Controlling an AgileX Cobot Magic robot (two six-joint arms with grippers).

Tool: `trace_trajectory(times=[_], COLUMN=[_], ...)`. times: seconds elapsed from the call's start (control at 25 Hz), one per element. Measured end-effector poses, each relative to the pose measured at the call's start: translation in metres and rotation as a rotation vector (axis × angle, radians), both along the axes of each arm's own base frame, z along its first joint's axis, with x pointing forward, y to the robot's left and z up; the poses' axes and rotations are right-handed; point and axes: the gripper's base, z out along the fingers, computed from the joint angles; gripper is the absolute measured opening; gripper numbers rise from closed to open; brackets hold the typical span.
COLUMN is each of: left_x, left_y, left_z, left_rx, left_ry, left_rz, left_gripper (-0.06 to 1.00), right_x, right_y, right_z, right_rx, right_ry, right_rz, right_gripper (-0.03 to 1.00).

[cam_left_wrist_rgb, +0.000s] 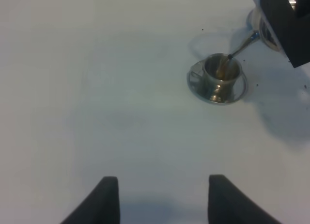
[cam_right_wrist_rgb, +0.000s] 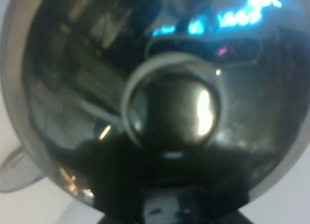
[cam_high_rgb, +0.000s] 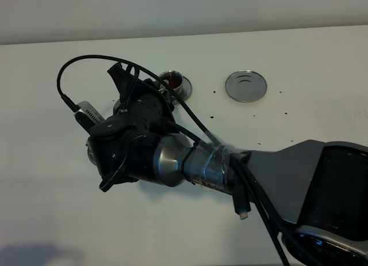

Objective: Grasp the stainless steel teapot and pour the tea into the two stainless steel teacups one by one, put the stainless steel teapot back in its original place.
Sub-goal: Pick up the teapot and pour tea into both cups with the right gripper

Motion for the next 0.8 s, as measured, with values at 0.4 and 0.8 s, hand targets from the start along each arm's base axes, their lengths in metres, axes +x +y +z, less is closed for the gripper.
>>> trace_trajectory(times=[0.4, 0.8], left_x=[0.0, 0.0], left_y=[0.0, 0.0], left_z=[0.0, 0.0], left_rx=[0.002, 0.002], left_ry=[0.0, 0.0], left_rz=[-0.001, -0.001], left_gripper=[0.45, 0.45], right_x=[0.0025, 0.0043], right_y=[0.0009, 0.0034], right_z=[0.0044, 0.0077], right_rx=[-0.048, -0.101], right_ry=[-0.051, -0.088], right_rz=[0.037, 0.095], right_gripper=[0.18, 0.18])
